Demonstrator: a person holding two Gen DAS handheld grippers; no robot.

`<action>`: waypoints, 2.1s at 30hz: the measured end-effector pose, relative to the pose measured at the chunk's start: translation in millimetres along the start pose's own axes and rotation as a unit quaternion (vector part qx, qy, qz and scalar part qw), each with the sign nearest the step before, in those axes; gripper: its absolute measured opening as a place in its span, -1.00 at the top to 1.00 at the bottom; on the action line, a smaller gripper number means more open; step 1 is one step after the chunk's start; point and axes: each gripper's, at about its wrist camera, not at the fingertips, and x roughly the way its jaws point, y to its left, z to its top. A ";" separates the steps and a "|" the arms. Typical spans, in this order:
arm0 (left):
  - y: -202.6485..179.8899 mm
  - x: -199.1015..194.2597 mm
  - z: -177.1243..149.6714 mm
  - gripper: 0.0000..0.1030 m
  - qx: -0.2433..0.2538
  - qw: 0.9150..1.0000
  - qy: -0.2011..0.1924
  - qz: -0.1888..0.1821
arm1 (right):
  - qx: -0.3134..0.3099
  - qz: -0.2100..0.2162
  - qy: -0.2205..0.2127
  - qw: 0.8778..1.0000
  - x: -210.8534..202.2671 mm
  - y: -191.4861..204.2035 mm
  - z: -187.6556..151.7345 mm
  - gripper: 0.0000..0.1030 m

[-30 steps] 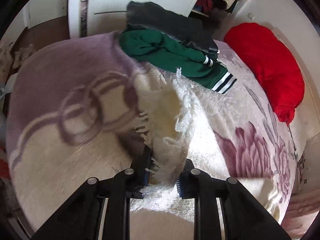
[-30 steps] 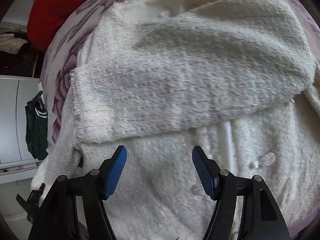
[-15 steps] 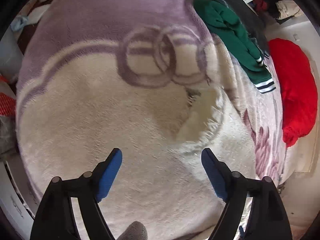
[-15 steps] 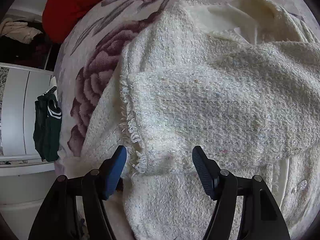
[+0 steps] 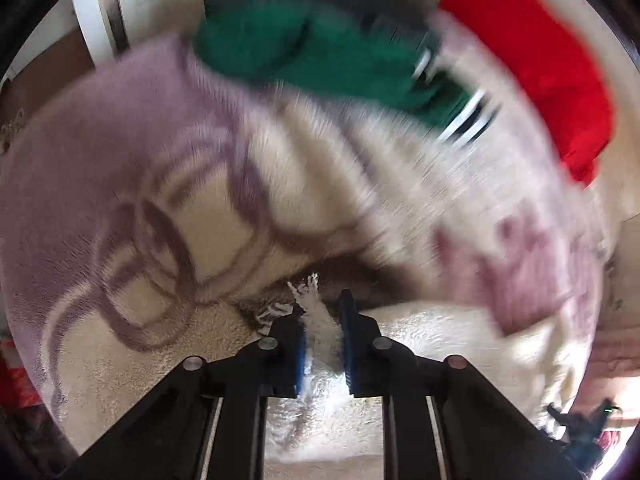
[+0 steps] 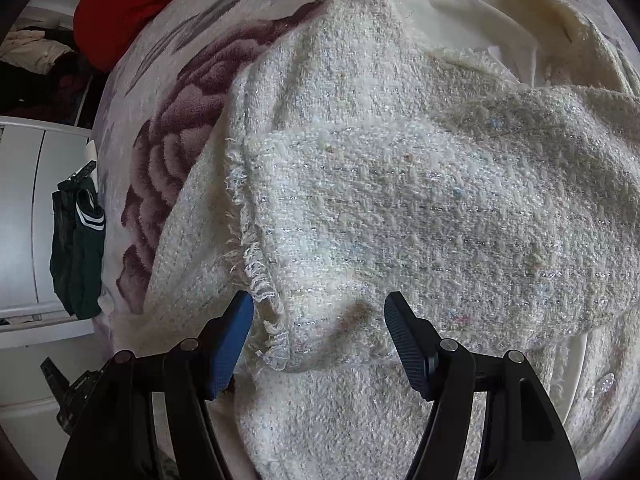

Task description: Fold large clothes

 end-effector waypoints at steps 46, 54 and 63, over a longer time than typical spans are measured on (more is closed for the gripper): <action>-124.2 -45.1 -66.9 0.90 -0.068 0.980 -0.188 0.017 | -0.073 -0.070 0.007 0.995 9.0 -50.2 17.1 -0.61; -283.2 -75.3 -95.5 0.91 0.139 0.960 -0.243 0.000 | 0.051 0.047 -0.022 0.997 -78.4 -150.5 13.4 -0.61; -467.2 -30.7 -253.9 0.92 0.332 0.925 -0.161 -0.094 | 0.143 0.048 -0.071 0.986 -177.7 -315.3 -9.5 -0.62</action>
